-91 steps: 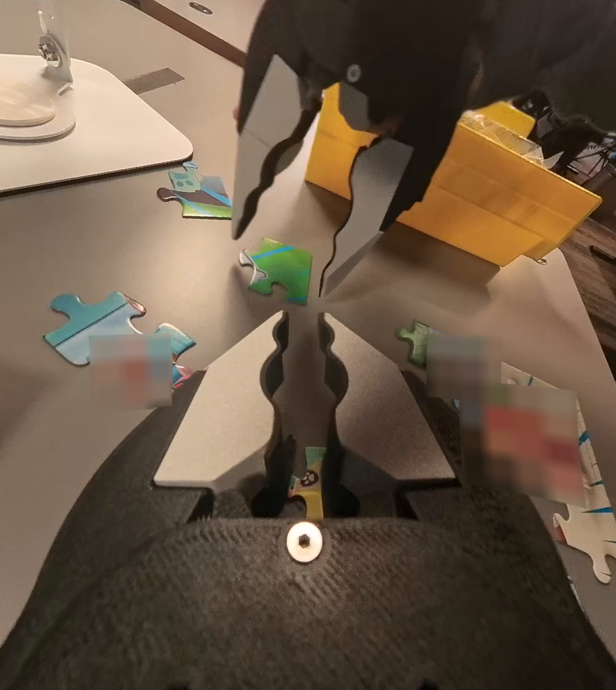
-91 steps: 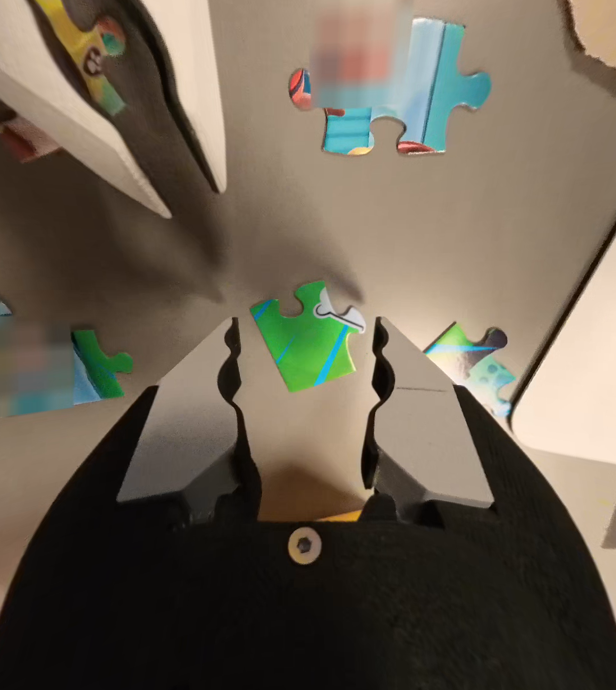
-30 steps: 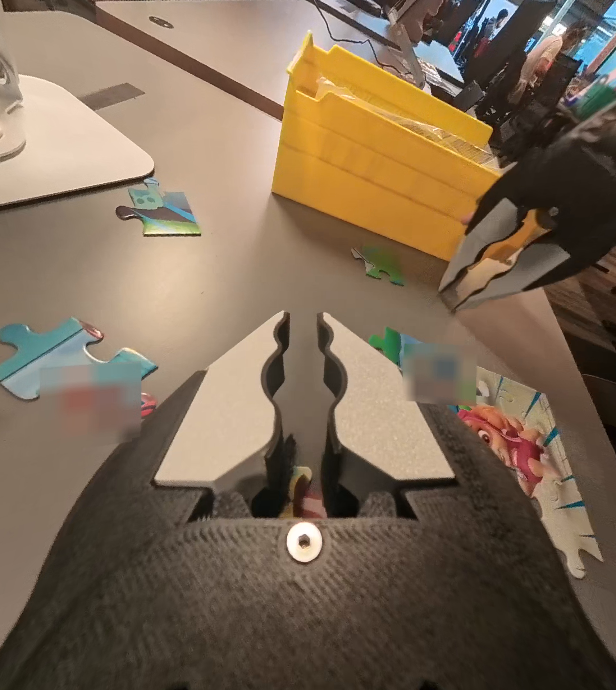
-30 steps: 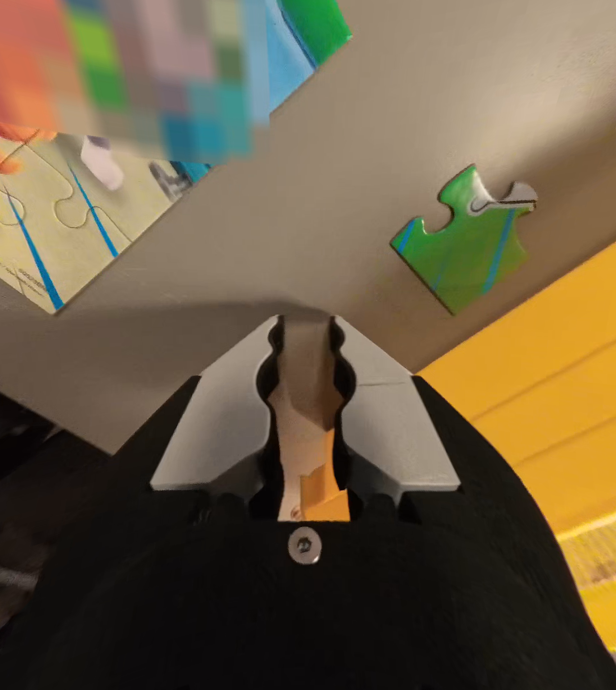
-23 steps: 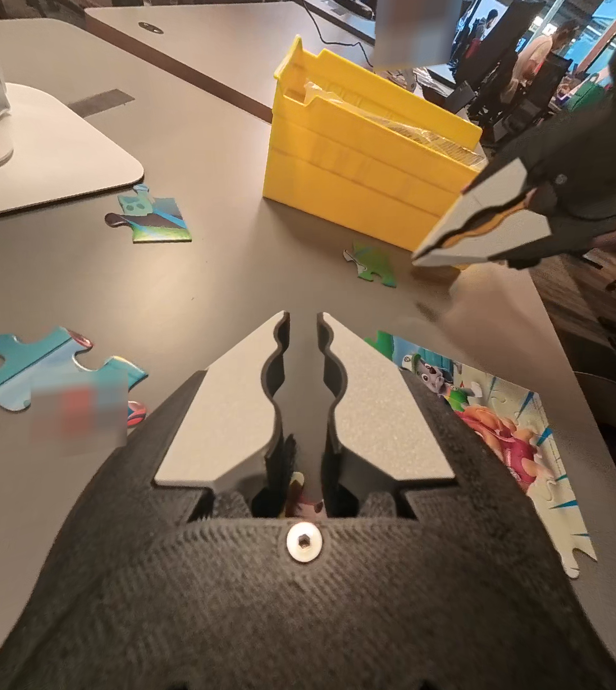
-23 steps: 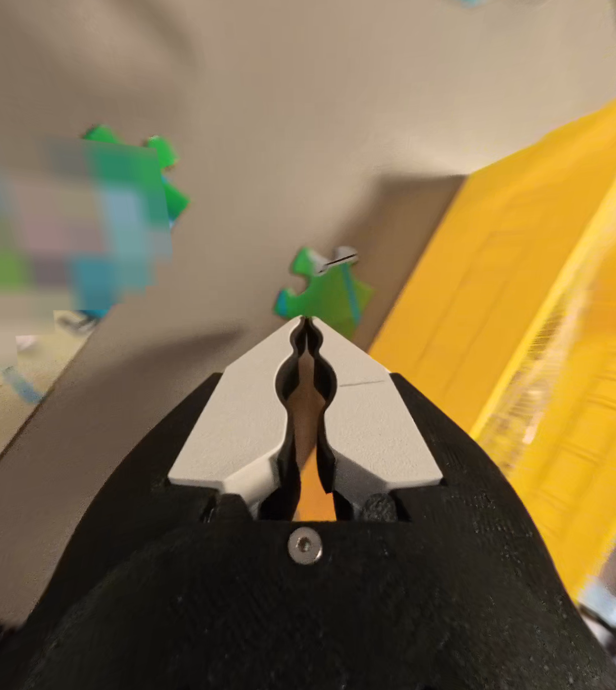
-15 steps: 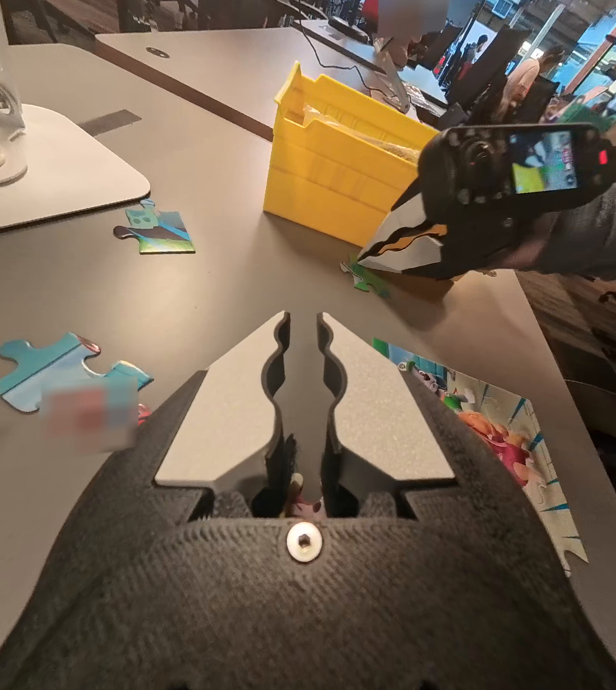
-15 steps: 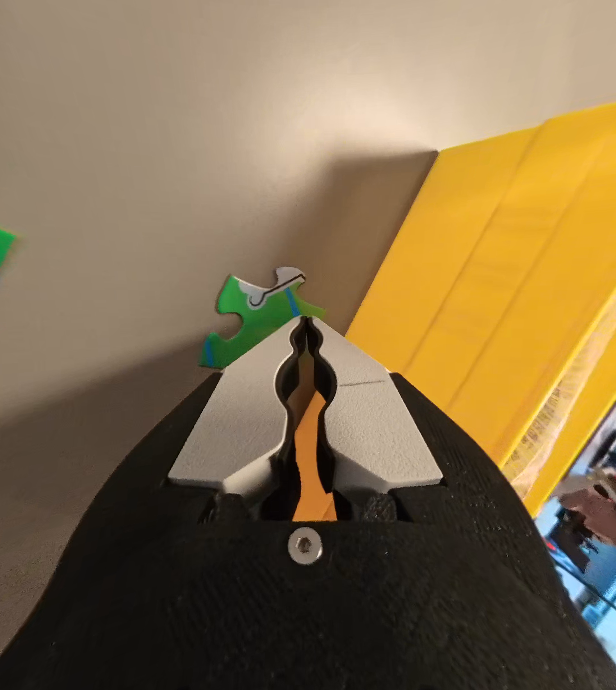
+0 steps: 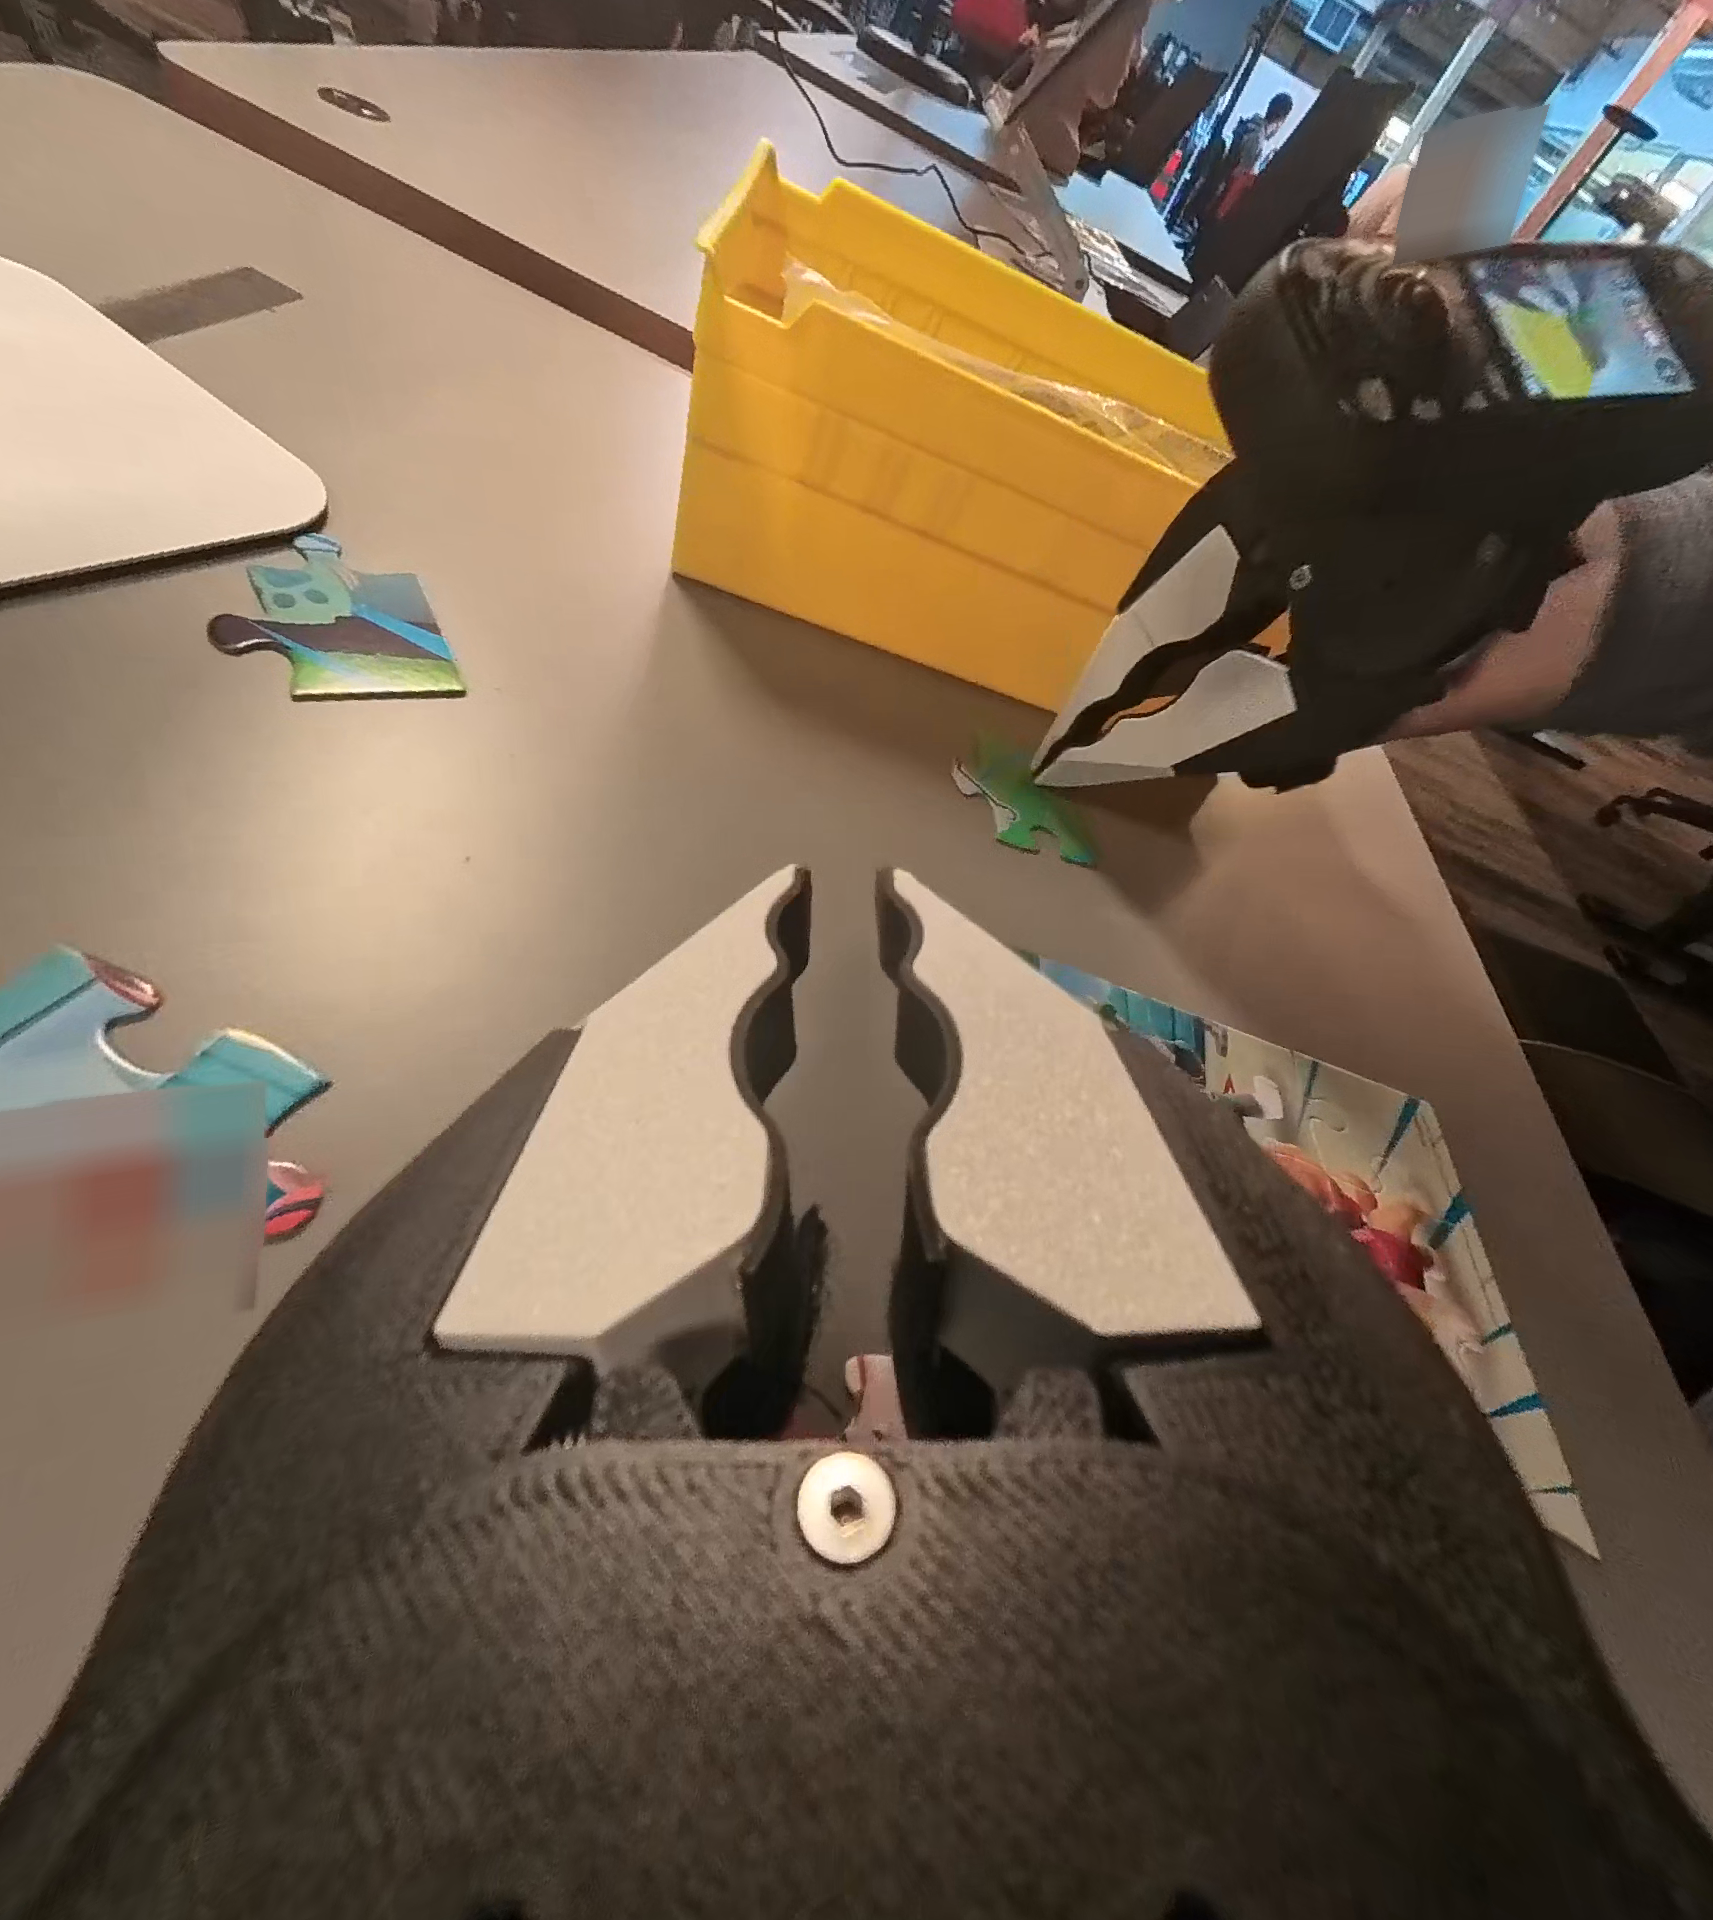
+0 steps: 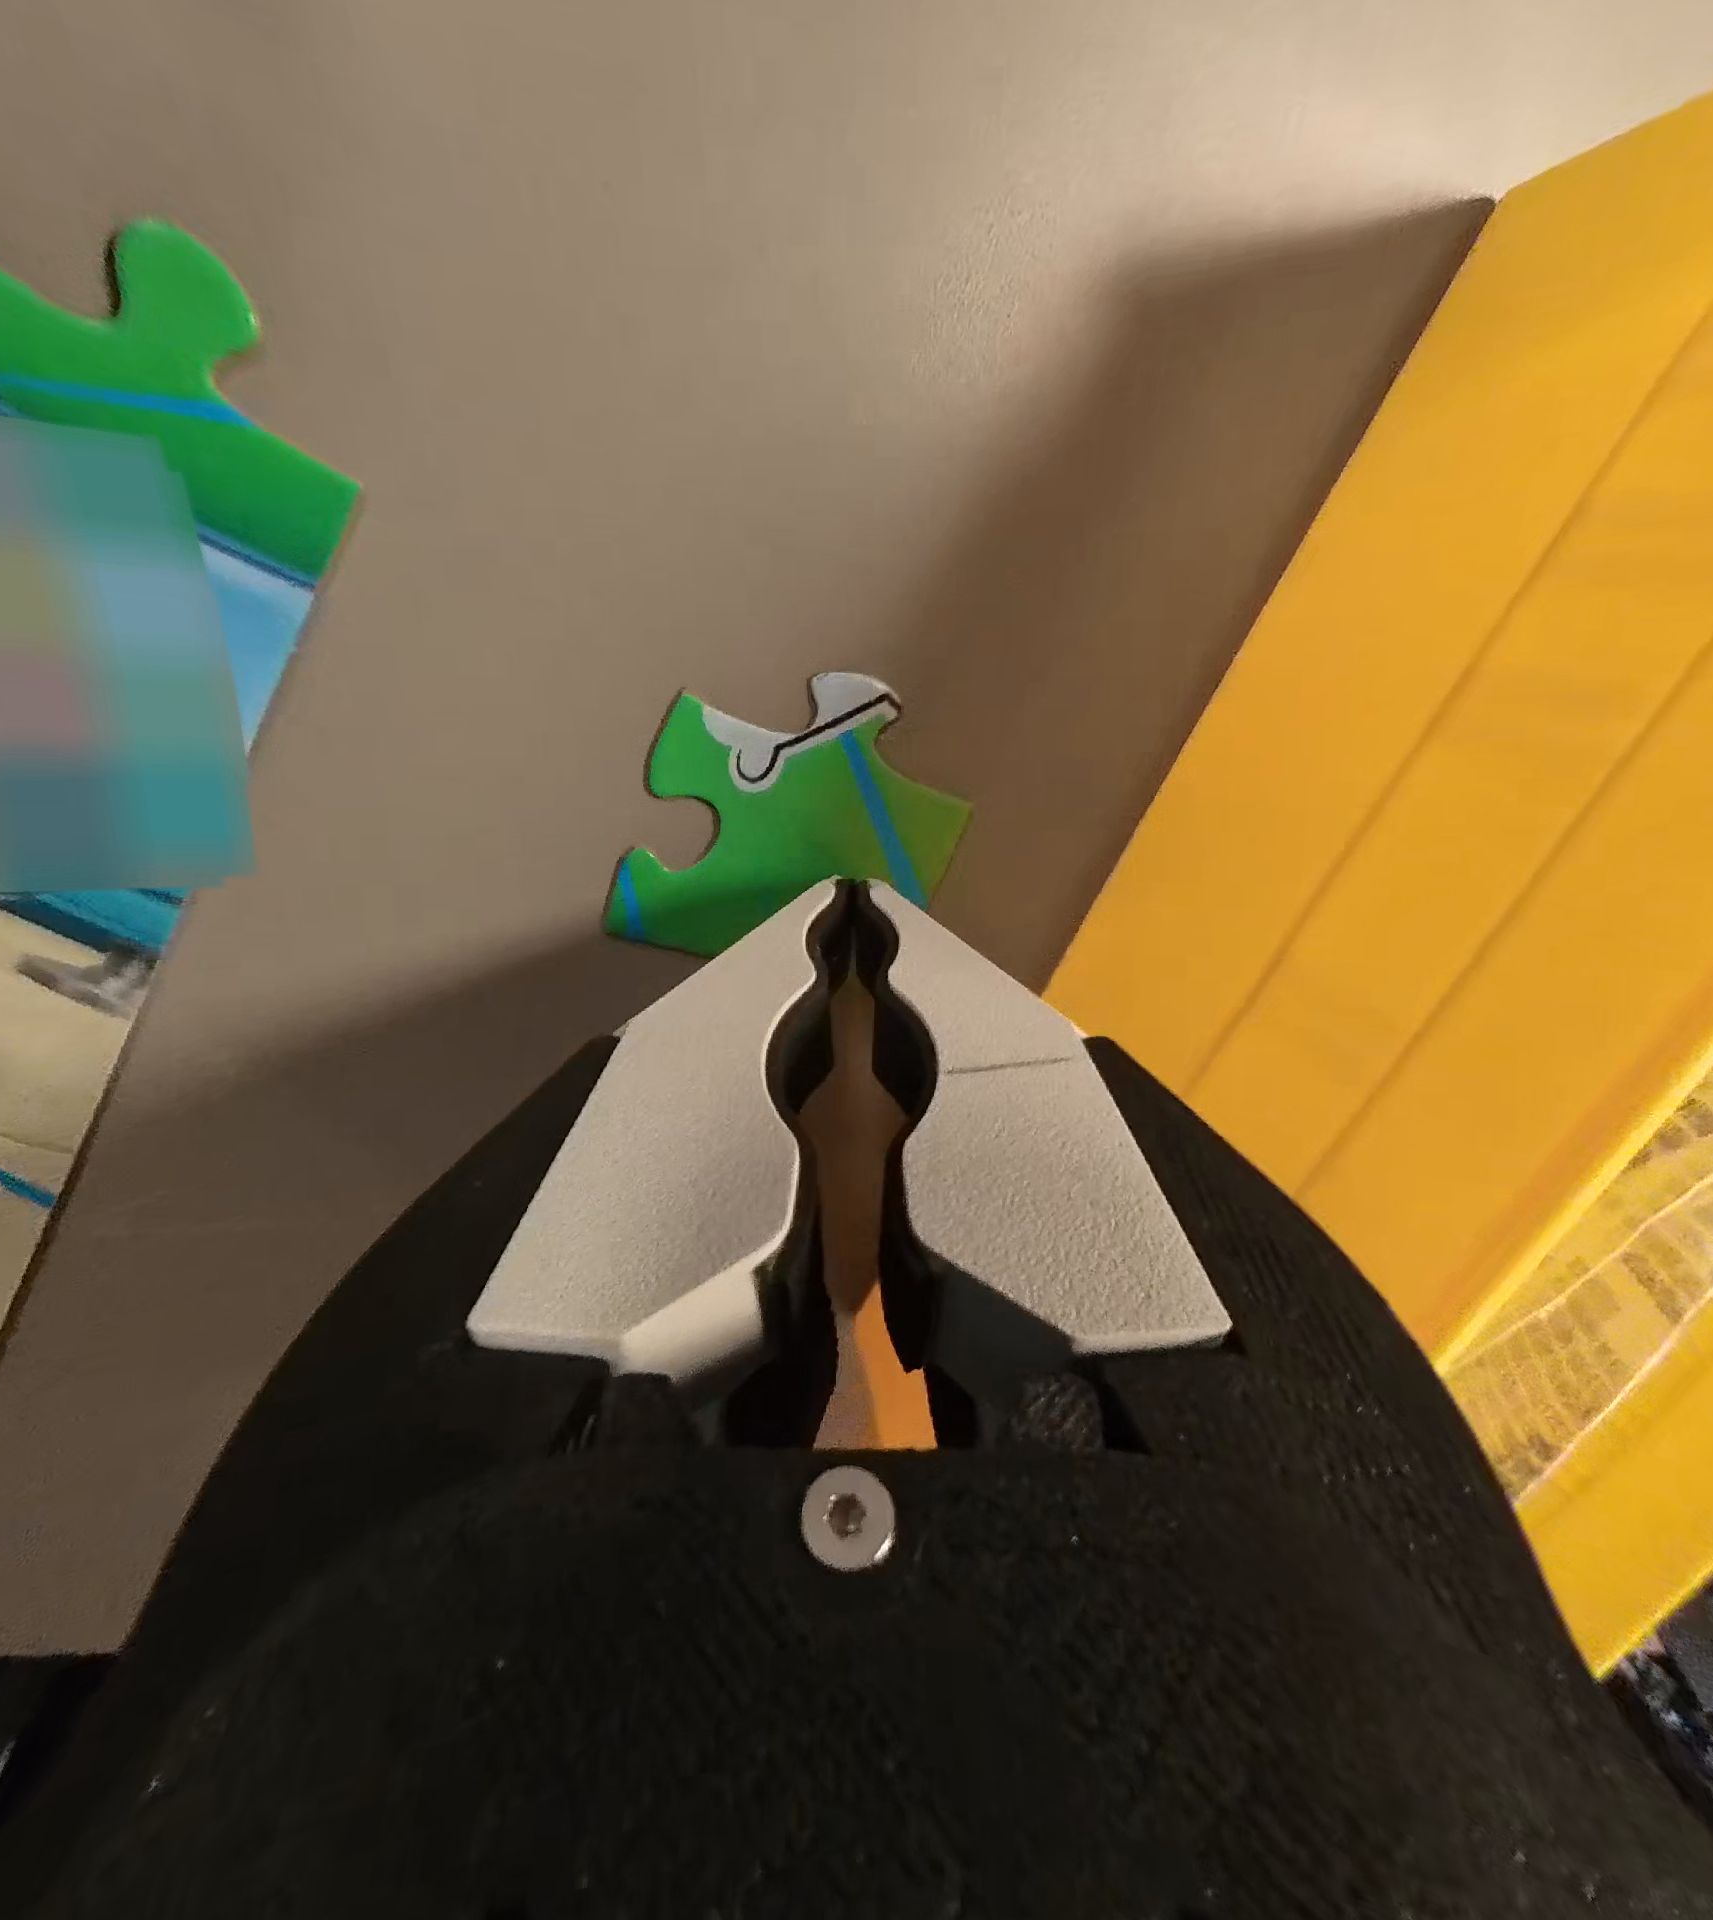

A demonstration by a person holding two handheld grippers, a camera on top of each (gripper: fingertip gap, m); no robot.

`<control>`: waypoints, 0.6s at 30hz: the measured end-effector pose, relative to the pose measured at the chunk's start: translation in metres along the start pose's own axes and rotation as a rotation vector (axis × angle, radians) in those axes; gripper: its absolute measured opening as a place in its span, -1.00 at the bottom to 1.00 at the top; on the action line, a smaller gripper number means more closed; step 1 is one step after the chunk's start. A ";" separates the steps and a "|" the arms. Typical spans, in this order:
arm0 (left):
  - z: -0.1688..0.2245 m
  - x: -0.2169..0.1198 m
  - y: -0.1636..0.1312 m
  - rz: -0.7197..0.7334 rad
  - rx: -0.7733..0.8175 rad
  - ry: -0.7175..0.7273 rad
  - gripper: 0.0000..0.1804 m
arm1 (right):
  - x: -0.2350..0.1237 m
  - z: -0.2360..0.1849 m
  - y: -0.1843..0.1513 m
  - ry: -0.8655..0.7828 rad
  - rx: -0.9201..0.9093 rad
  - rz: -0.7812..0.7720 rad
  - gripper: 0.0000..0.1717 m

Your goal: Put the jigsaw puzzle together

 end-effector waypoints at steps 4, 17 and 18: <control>-0.001 0.000 -0.001 -0.003 0.006 0.004 -0.87 | -0.006 -0.014 -0.014 0.064 0.026 -0.004 -1.00; 0.005 -0.001 0.006 0.028 -0.003 -0.021 -0.87 | -0.047 -0.113 -0.113 0.302 -0.061 0.140 -1.00; 0.006 -0.001 0.005 0.026 0.000 -0.021 -0.87 | -0.055 -0.120 -0.115 0.298 -0.080 0.241 -0.89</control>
Point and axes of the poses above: each gripper's, where its closed fingertips meet, x out along the fingers, y out of its top, z = x × y across the jaws, the point moved 4 cm from there along -x, back along the fingers, and after that the axes turned 4 degrees about y, right-handed, at the moved point
